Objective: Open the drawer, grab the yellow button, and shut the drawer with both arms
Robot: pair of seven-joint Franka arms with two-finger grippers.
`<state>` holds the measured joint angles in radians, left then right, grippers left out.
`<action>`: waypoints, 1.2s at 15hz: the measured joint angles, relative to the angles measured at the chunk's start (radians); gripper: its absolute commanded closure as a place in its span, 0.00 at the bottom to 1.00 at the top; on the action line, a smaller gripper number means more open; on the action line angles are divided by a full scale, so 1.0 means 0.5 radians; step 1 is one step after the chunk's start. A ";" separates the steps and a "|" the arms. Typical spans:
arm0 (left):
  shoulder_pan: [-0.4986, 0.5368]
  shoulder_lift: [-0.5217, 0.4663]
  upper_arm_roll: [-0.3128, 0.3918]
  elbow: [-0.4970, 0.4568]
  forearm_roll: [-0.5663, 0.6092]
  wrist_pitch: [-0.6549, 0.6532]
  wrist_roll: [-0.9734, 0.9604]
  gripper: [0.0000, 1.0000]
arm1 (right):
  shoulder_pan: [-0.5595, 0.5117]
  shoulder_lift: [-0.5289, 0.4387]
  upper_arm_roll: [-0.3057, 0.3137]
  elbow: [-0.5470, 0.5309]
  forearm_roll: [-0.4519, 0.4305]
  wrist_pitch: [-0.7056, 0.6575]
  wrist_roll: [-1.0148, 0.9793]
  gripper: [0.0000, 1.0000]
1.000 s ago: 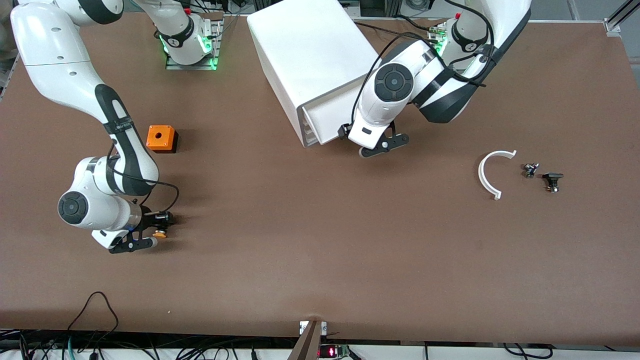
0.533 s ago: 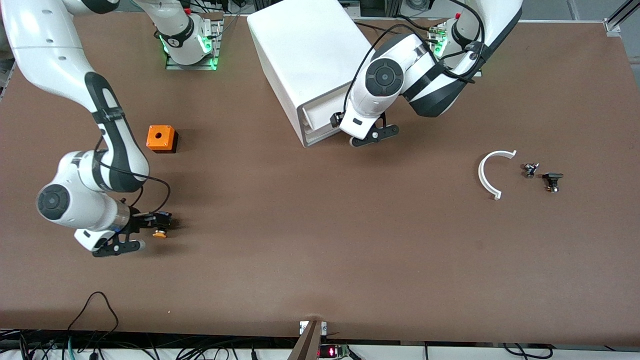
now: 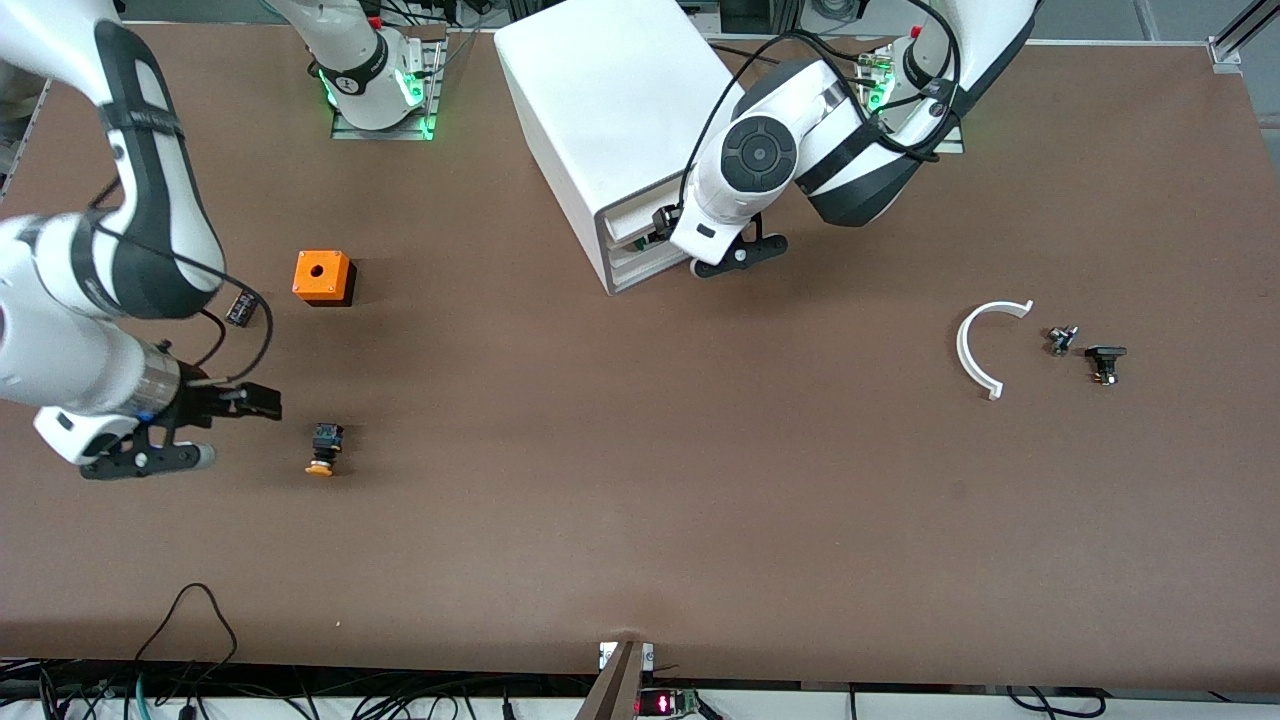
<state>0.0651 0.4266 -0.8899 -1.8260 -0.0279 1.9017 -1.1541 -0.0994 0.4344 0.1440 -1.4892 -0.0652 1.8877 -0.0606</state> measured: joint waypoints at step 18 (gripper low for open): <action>-0.033 0.015 -0.023 -0.015 -0.008 -0.050 0.004 0.00 | -0.002 -0.743 -0.014 -0.004 0.092 -0.756 0.378 0.00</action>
<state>0.0488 0.4341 -0.9016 -1.8335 -0.0320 1.8768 -1.1523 -0.1003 0.0631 0.1371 -1.4910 -0.0192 1.5097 0.1286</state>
